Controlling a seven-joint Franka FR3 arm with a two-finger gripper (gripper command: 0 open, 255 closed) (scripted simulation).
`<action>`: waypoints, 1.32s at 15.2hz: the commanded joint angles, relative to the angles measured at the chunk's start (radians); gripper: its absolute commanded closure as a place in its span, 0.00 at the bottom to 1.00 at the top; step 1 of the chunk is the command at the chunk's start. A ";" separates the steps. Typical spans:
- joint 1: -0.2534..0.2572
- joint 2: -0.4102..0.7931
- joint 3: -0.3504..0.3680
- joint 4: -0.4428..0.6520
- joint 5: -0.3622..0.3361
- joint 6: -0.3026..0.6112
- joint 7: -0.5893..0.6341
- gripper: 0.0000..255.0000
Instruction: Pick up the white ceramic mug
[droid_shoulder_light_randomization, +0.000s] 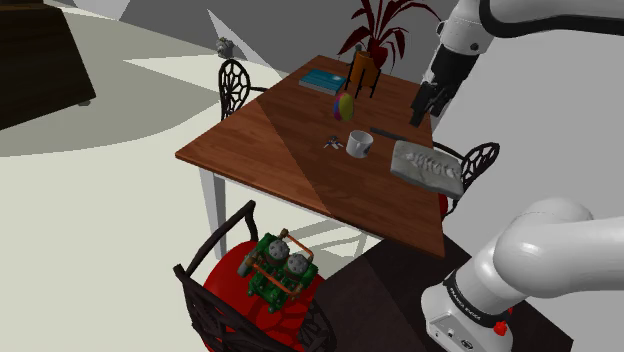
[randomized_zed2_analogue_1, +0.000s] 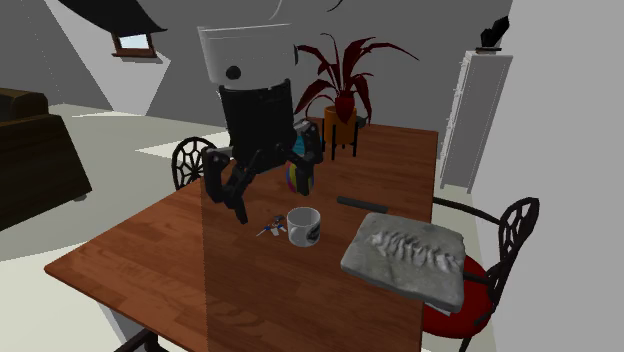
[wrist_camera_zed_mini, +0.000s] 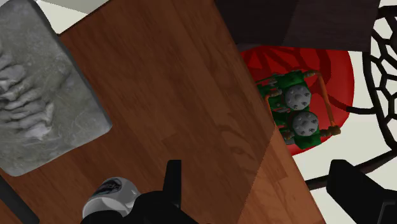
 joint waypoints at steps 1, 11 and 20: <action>0.000 0.000 0.000 0.000 0.000 0.000 0.000 0.00; -0.028 0.327 -0.156 0.072 -0.029 0.249 -0.158 0.00; -0.038 0.679 -0.264 0.252 0.054 0.401 -0.334 0.00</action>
